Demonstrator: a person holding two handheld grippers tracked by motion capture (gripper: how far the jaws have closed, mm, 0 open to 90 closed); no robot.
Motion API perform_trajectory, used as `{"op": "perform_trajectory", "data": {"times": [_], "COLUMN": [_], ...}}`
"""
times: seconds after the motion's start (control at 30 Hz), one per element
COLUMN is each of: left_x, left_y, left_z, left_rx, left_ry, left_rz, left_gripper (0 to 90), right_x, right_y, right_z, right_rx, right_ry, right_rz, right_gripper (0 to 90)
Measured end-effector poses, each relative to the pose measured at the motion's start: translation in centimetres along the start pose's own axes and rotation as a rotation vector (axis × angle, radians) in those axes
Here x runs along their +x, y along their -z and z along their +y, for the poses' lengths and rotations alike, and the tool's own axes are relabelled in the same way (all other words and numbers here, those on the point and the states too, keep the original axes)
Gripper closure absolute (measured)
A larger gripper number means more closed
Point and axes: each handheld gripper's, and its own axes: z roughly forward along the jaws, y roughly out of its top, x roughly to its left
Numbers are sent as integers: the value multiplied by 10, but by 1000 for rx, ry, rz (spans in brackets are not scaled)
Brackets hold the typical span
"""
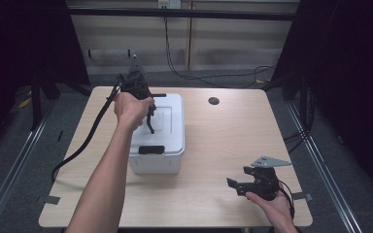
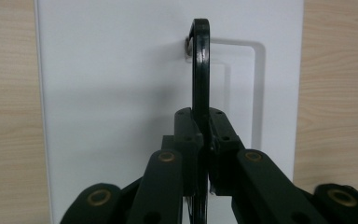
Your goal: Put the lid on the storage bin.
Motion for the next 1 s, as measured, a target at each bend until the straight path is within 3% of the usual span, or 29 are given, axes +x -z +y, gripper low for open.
{"op": "perform_trajectory", "data": {"times": [0.13,0.2,0.33,0.53,0.67,0.93,1.0], "left_x": [0,-1,-1,-1,7,10,11], "left_y": [-2,-4,-5,-12,-12,-8,-7], "left_z": [0,0,1,2,2,3,3], "left_rx": [9,0,4,1,-5,-14,-39], "left_ry": [-14,1,-15,-3,3,-34,-52], "left_rz": [-5,-9,-7,-17,-35,-50,-41], "left_gripper": [842,841,836,832,835,800,786], "right_x": [0,0,0,0,0,0,0], "right_y": [0,0,0,0,0,-1,-1], "right_z": [0,0,0,0,0,0,0], "right_rx": [1,1,2,3,6,10,11], "right_ry": [-3,0,1,0,-1,-2,-2], "right_rz": [0,0,0,-1,-1,-2,-3], "right_gripper": [181,182,182,182,182,182,182]}}
